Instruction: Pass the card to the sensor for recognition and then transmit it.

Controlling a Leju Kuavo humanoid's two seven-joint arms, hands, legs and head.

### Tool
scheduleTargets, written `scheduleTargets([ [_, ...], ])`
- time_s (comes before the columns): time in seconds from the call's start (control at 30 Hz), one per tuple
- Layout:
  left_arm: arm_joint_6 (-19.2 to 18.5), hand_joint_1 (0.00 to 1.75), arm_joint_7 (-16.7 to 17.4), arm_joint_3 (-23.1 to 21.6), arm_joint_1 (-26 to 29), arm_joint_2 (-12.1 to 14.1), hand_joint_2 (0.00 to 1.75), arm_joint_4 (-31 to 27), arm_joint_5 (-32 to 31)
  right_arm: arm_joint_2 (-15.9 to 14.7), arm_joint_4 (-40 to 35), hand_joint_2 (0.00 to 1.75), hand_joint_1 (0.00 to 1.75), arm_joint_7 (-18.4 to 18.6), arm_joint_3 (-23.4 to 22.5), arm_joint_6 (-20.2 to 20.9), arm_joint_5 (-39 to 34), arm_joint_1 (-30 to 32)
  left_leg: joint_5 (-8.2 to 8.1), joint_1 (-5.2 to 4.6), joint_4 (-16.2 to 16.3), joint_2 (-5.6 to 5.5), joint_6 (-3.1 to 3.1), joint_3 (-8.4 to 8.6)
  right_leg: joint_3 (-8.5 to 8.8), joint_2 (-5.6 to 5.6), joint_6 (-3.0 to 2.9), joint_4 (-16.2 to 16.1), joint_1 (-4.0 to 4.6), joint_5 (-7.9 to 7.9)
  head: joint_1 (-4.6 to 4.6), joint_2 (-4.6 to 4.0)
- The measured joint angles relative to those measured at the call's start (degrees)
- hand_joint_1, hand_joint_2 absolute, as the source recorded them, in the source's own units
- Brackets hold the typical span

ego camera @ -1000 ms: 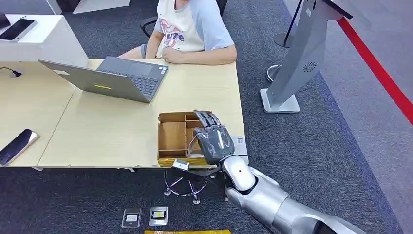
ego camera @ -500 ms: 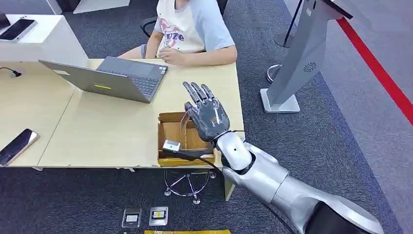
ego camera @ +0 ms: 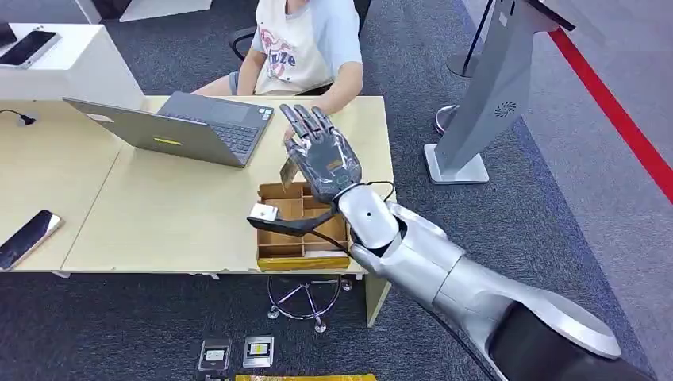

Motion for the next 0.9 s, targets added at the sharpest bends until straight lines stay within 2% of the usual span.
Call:
scheduleTargets([
  [0.3,-0.39,0.00,0.85,0.00,-0.48,-0.46,1.75,0.09,-1.25,2.75,8.24,1.75,1.75,1.33,1.66,0.72,-1.07,-4.48,0.00,-0.01,0.01,-0.02,0.00,-0.01,0.00,-0.03,0.00,0.00,-0.01,0.00,0.02,0.00],
  [0.73,-1.22,0.00,2.60,0.00,-1.07,-0.96,1.75,0.20,-2.45,3.80,14.29,1.75,1.75,1.77,2.82,0.18,-1.62,-6.04,0.00,0.00,0.01,-0.01,0.00,0.01,-0.02,-0.01,0.00,0.00,-0.01,0.00,0.02,-0.02],
  [0.77,-1.22,0.00,2.60,0.00,-1.14,-0.96,1.75,0.22,-2.60,3.84,14.50,1.75,0.24,1.81,2.88,0.11,-1.59,-6.09,0.00,0.00,0.01,-0.01,0.00,0.00,-0.02,-0.01,0.00,0.00,0.00,0.00,0.00,-0.02],
  [0.8,-1.22,0.00,2.62,0.00,-1.23,-0.98,1.75,0.24,-2.80,3.82,14.68,0.00,0.00,1.84,2.97,0.04,-1.62,-6.14,0.00,0.00,0.01,-0.01,0.00,0.00,-0.02,-0.02,0.00,0.00,0.00,0.00,0.02,0.00],
  [0.9,-1.22,0.00,2.62,0.09,-1.61,-0.98,1.75,0.33,-3.81,3.82,15.16,0.00,0.00,2.45,3.08,-0.94,-1.77,-6.15,0.00,0.00,0.01,-0.01,0.00,0.00,-0.02,-0.01,0.00,0.00,0.00,0.00,0.00,0.00],
])
